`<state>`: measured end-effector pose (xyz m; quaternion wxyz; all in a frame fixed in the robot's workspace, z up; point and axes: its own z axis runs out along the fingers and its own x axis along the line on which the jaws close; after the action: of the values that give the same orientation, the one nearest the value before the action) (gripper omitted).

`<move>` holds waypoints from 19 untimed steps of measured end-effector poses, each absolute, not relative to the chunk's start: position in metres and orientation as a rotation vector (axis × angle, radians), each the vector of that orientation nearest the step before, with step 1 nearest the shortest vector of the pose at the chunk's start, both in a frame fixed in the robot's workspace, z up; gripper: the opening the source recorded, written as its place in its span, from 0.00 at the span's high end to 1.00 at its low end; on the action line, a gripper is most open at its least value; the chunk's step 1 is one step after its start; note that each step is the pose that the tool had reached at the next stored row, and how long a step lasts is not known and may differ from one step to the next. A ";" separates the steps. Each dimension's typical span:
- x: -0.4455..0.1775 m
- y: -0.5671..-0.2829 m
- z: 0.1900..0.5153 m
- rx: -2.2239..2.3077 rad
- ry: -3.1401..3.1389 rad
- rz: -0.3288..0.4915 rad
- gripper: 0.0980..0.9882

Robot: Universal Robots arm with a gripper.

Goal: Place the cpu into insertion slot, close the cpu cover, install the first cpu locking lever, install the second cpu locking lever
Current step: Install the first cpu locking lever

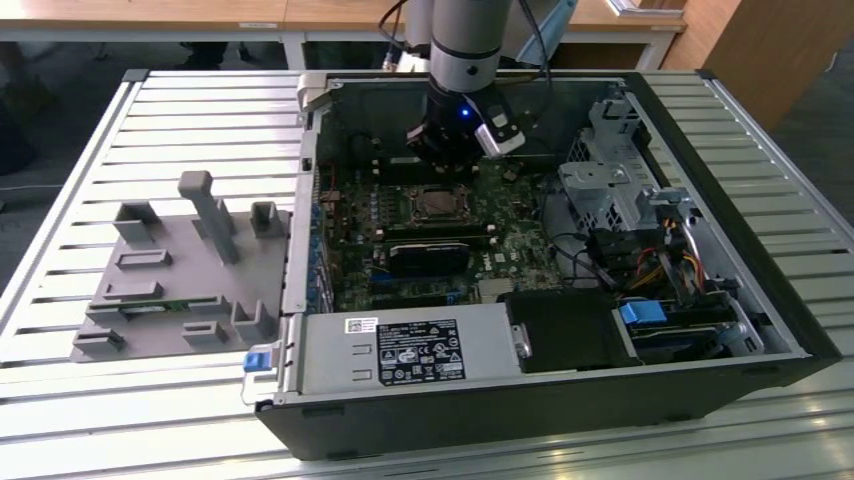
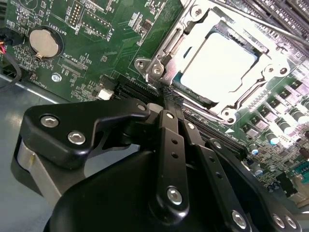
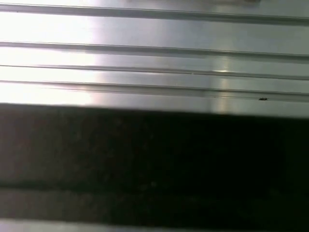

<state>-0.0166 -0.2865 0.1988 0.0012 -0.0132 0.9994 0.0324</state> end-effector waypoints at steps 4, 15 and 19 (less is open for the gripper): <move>-0.017 -0.286 0.197 -0.041 3.137 0.096 0.99; -0.017 -0.286 0.200 -0.041 3.137 0.107 0.99; -0.017 -0.286 0.211 -0.041 3.137 0.106 0.99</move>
<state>-0.0166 -0.2858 0.2107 0.0013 -0.0132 0.9993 0.0339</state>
